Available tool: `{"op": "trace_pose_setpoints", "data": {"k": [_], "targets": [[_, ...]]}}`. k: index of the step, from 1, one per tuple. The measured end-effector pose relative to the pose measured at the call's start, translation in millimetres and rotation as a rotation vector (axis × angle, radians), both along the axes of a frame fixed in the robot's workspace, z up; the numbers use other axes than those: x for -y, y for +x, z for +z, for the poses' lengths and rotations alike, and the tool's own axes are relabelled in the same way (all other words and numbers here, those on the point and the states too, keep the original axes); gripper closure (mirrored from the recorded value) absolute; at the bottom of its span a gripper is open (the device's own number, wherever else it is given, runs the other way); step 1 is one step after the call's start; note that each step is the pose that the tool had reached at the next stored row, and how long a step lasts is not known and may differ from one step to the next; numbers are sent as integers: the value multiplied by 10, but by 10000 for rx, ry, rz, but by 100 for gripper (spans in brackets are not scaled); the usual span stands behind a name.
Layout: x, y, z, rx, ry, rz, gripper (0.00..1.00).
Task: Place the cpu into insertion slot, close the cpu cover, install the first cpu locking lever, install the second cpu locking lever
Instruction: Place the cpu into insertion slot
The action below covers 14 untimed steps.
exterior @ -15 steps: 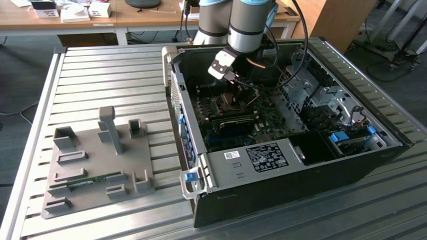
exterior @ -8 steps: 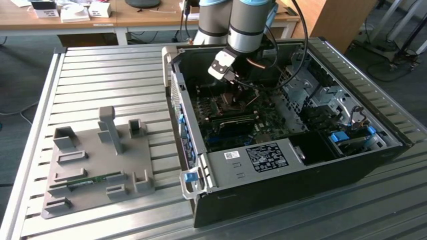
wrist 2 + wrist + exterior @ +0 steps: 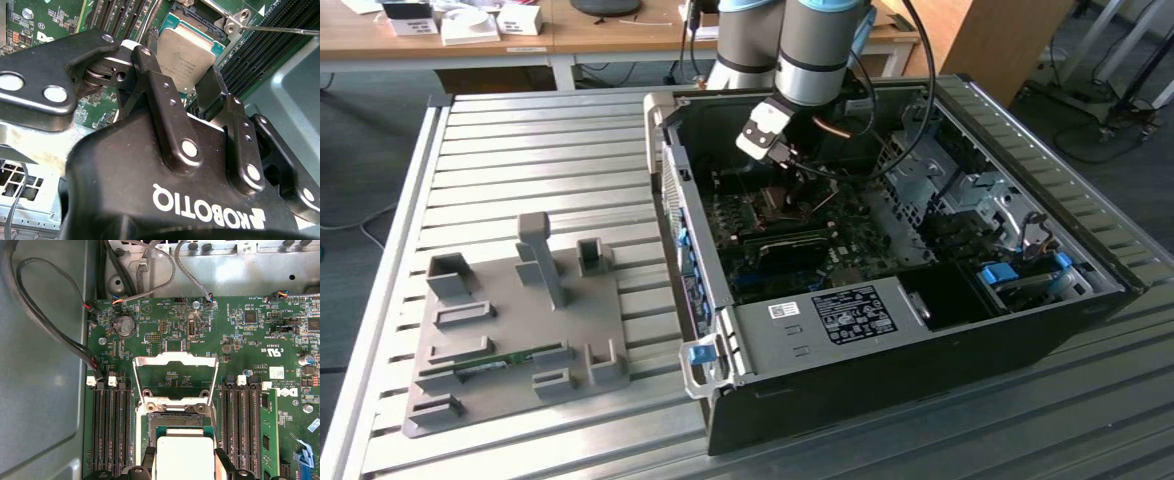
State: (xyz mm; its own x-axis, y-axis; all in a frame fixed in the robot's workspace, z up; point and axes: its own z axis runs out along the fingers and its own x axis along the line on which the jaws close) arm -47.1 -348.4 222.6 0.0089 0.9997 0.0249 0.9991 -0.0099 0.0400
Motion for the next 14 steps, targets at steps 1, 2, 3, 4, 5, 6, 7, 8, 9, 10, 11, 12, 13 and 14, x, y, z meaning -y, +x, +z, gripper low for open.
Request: {"op": "trace_pose_setpoints", "data": {"k": [1,2,3,4,5,6,7,8,9,10,11,12,13,14], "targets": [[0,0,0,0,0,-6,46],[0,0,0,0,0,-16,46],[0,0,0,0,0,-31,46],[0,0,-1,0,0,-49,46],[0,0,-1,0,0,-67,46],[0,0,-1,1,0,-81,46],[0,0,-1,0,0,-89,46],[0,0,-1,0,0,-90,46],[0,0,-1,0,0,-91,46],[0,0,-1,0,0,-93,46],[0,0,-1,0,0,-93,46],[0,0,-1,0,0,-95,46],[0,0,-1,0,0,-104,46],[0,0,-1,0,-1,-119,46]]}}
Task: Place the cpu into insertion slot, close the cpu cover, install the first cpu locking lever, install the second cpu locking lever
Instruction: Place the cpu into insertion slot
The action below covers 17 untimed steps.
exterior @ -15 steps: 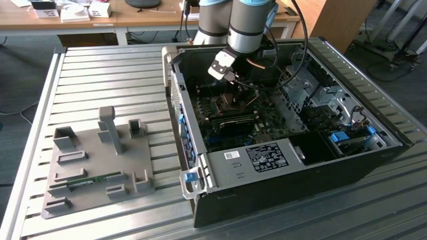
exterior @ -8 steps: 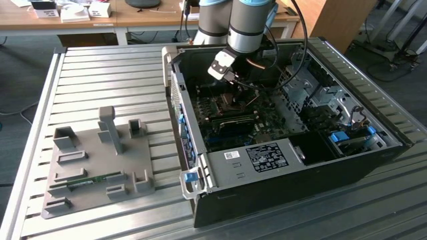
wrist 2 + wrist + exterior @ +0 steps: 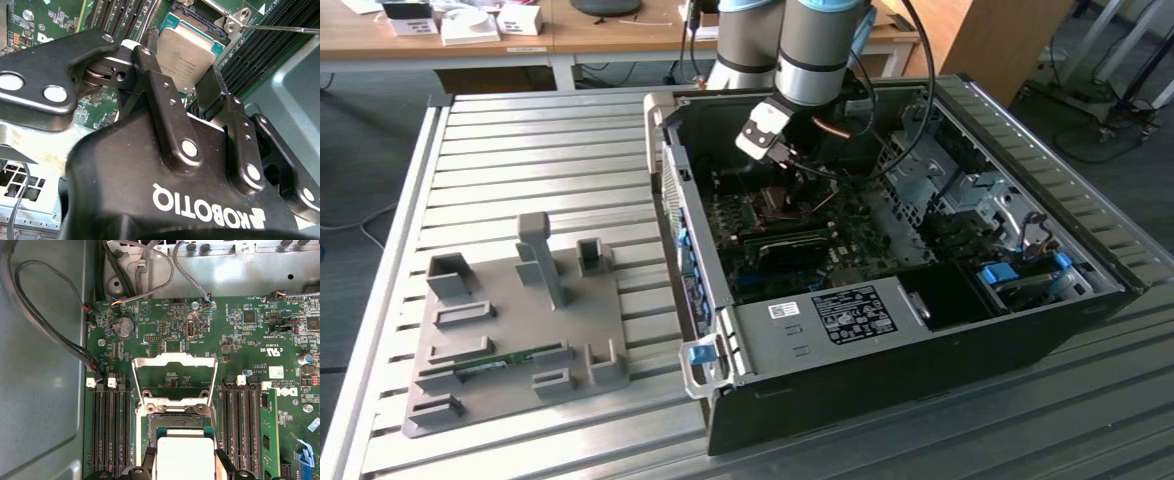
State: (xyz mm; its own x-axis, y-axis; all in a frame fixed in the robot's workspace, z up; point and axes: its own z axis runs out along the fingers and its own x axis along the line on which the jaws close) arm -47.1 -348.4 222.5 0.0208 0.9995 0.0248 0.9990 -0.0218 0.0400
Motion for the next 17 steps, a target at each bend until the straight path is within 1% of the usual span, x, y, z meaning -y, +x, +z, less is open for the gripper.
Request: {"op": "trace_pose_setpoints", "data": {"k": [10,17], "targets": [[0,0,-2,1,1,-33,46],[0,0,-47,0,1,-50,46]]}}
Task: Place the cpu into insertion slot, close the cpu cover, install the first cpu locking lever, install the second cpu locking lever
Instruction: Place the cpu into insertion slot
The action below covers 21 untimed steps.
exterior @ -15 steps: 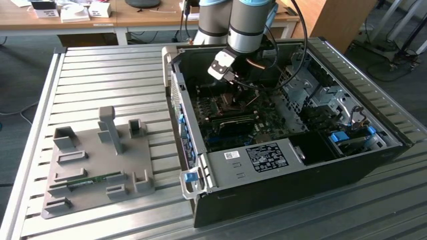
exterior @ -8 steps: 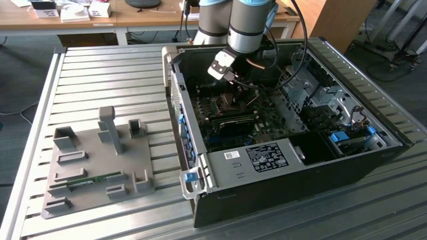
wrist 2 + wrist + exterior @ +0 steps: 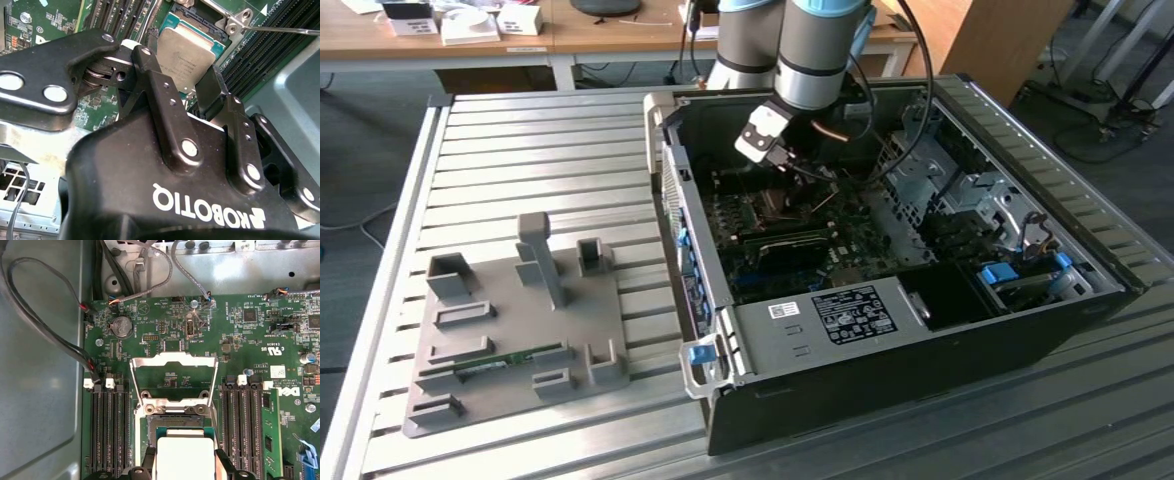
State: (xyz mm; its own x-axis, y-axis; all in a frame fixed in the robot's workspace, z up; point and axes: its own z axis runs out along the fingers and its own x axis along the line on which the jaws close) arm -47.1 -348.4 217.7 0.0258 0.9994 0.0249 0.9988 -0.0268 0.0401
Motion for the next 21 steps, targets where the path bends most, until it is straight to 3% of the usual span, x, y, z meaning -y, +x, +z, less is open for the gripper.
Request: {"op": "trace_pose_setpoints", "data": {"k": [21], "targets": [[-33,0,-83,0,0,-16,46]]}}
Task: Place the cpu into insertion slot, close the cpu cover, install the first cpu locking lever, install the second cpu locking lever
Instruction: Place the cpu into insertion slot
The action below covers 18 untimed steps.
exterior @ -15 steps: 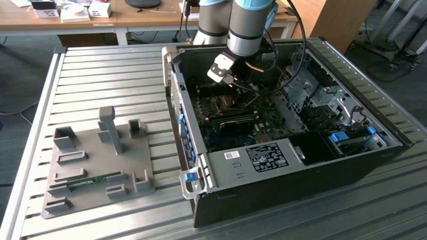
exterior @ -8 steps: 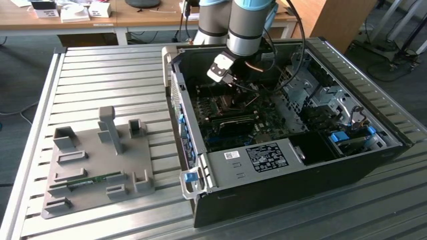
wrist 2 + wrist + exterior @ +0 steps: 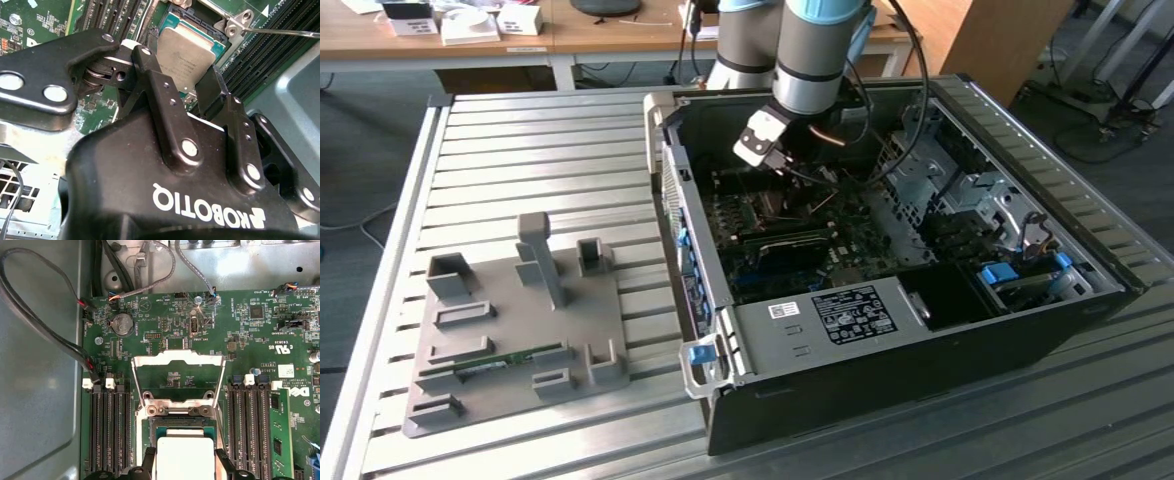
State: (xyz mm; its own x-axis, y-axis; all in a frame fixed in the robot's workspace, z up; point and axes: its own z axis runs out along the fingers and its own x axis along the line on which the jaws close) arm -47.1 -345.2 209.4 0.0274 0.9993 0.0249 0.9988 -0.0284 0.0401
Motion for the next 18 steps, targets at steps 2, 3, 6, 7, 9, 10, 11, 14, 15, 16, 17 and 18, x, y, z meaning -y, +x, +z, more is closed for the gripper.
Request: {"op": "trace_pose_setpoints", "data": {"k": [2,3,6,7,9,10,11,14,15,16,17,18], "targets": [[0,0,-13,0,1,-2,46],[0,0,-21,1,0,-3,46],[0,0,-41,0,0,-6,46],[0,0,-48,0,0,-8,46],[0,0,-62,0,0,-9,46],[0,0,-69,0,0,-10,46],[0,0,-75,1,0,-11,46],[1,-1,-84,-1,-2,-12,46],[0,0,-86,0,0,-13,46],[0,0,-87,0,0,-13,46],[0,0,-87,0,0,-12,46],[0,0,-89,1,1,-12,46]]}}
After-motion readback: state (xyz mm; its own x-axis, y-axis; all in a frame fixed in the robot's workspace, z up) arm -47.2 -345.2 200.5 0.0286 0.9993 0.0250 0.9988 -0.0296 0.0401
